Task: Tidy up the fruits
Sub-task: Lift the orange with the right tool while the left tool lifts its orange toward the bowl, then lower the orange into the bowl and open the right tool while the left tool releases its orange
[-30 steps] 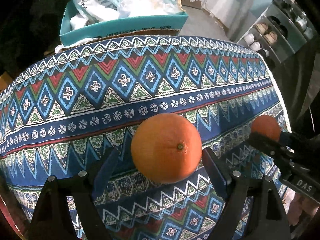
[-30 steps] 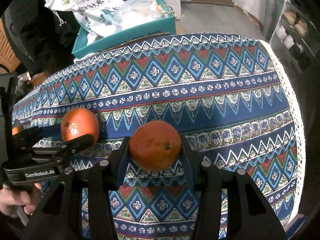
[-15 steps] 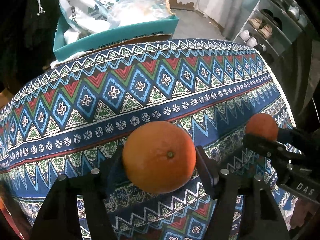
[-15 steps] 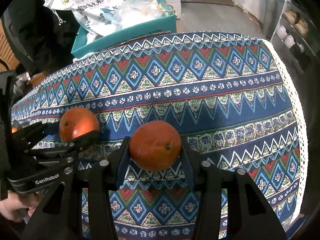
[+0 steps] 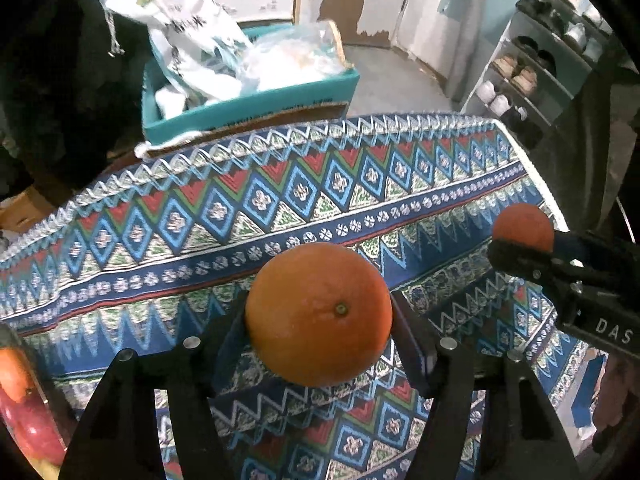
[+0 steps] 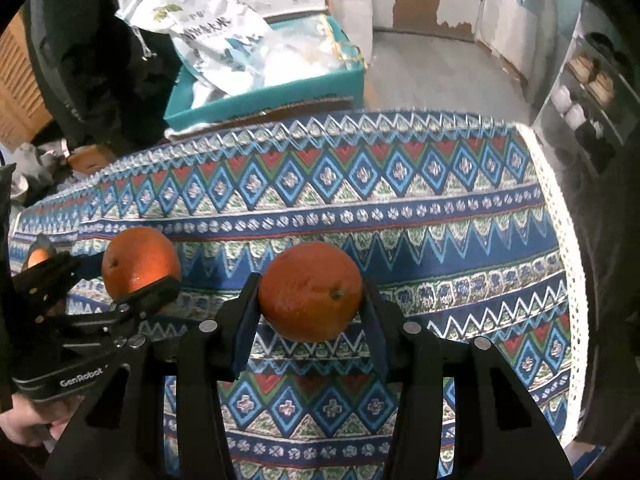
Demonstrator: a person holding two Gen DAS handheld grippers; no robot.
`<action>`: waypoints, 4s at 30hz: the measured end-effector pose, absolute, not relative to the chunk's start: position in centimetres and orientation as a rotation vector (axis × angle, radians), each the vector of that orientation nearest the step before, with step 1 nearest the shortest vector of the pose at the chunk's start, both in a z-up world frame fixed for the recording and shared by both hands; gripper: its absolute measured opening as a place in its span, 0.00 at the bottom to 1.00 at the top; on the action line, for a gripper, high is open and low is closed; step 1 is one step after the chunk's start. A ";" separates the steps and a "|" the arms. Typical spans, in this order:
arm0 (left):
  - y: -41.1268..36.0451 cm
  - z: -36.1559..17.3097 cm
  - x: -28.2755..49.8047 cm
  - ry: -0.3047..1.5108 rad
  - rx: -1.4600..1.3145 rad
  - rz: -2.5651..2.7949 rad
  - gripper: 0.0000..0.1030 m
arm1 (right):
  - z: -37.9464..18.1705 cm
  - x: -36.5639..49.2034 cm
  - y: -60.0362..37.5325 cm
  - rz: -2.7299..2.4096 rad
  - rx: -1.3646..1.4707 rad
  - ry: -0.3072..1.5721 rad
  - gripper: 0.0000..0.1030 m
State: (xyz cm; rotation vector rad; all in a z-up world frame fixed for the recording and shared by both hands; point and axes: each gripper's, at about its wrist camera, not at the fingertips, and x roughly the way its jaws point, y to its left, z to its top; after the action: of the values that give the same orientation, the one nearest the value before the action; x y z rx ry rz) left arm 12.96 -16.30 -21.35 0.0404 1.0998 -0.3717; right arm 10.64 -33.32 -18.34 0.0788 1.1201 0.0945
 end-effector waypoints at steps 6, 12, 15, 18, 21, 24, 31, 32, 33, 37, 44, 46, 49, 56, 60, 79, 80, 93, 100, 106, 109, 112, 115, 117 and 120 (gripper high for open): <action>-14.5 -18.1 11.4 1.043 0.021 -0.357 0.67 | -15.4 9.9 -32.0 0.120 0.059 1.066 0.46; -12.9 -14.4 9.6 0.976 0.013 -0.346 0.67 | -12.6 9.3 -30.4 0.150 0.046 1.017 0.46; -12.1 -12.9 8.7 0.952 0.008 -0.345 0.67 | -11.2 9.0 -29.6 0.167 0.040 0.998 0.46; -11.2 -11.6 7.8 0.930 0.004 -0.342 0.67 | -9.9 8.6 -28.7 0.186 0.032 0.975 0.46; -10.1 -10.4 7.0 0.913 -0.003 -0.337 0.67 | -8.6 8.0 -27.7 0.207 0.019 0.954 0.46; -8.9 -9.4 6.1 0.894 -0.005 -0.336 0.67 | -7.6 7.5 -26.7 0.227 0.009 0.940 0.45; -5.2 -7.0 4.5 0.858 -0.036 -0.309 0.67 | -5.6 6.7 -24.2 0.277 -0.009 0.908 0.45; -4.6 -6.6 4.1 0.849 -0.038 -0.301 0.67 | -5.3 6.6 -23.7 0.287 -0.013 0.902 0.45; -4.1 -6.4 3.9 0.844 -0.036 -0.296 0.67 | -5.0 6.5 -23.3 0.296 -0.017 0.897 0.45; -2.1 -5.9 2.9 0.835 -0.032 -0.269 0.67 | -4.1 6.2 -21.3 0.343 -0.027 0.878 0.45; 1.9 -5.8 1.6 0.827 -0.055 -0.214 0.67 | -3.9 6.5 -17.6 0.417 -0.028 0.885 0.45; 3.2 -5.9 1.3 0.823 -0.052 -0.195 0.67 | -4.0 6.6 -16.4 0.438 -0.029 0.889 0.45; 5.4 -6.1 0.9 0.819 -0.071 -0.169 0.67 | -4.2 6.9 -14.4 0.471 -0.041 0.894 0.45; 9.9 -7.7 0.3 0.845 -0.115 -0.103 0.67 | -5.1 7.5 -10.1 0.528 -0.067 0.918 0.45; 12.0 -9.2 0.3 0.875 -0.135 -0.076 0.67 | -6.0 7.8 -7.7 0.553 -0.089 0.941 0.45; 17.4 -16.9 1.5 1.028 -0.191 0.004 0.67 | -12.2 9.8 0.7 0.642 -0.116 1.078 0.46; 17.5 -17.4 1.6 1.040 -0.192 0.002 0.67 | -12.6 9.8 1.1 0.645 -0.119 1.087 0.46; 18.0 -19.8 3.1 1.098 -0.231 -0.009 0.68 | -15.4 10.0 2.6 0.650 -0.146 1.149 0.46; 18.7 -19.6 2.6 1.105 -0.259 0.002 0.69 | -16.8 10.9 3.9 0.662 -0.164 1.176 0.46; 19.7 -19.5 2.1 1.099 -0.293 0.026 0.74 | -18.6 11.6 4.5 0.676 -0.160 1.209 0.46; 19.7 -19.5 2.1 1.098 -0.307 0.021 0.75 | -19.8 12.2 4.8 0.674 -0.155 1.237 0.46; 19.4 -19.4 2.1 1.098 -0.286 0.020 0.75 | -20.7 12.5 5.0 0.675 -0.159 1.255 0.46; 19.1 -19.4 2.1 1.099 -0.271 0.025 0.75 | -21.6 12.6 5.0 0.672 -0.163 1.267 0.48; 19.1 -19.2 2.0 1.096 -0.270 0.025 0.76 | -21.7 12.7 4.9 0.667 -0.156 1.271 0.48; 19.2 -18.9 1.9 1.091 -0.279 0.027 0.76 | -21.4 12.7 4.8 0.672 -0.150 1.267 0.52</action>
State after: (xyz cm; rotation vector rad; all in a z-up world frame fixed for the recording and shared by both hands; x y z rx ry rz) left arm 1.88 19.17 -18.92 -0.2787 1.0912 0.0272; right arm 12.72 4.79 -21.44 -0.1495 1.2668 0.6722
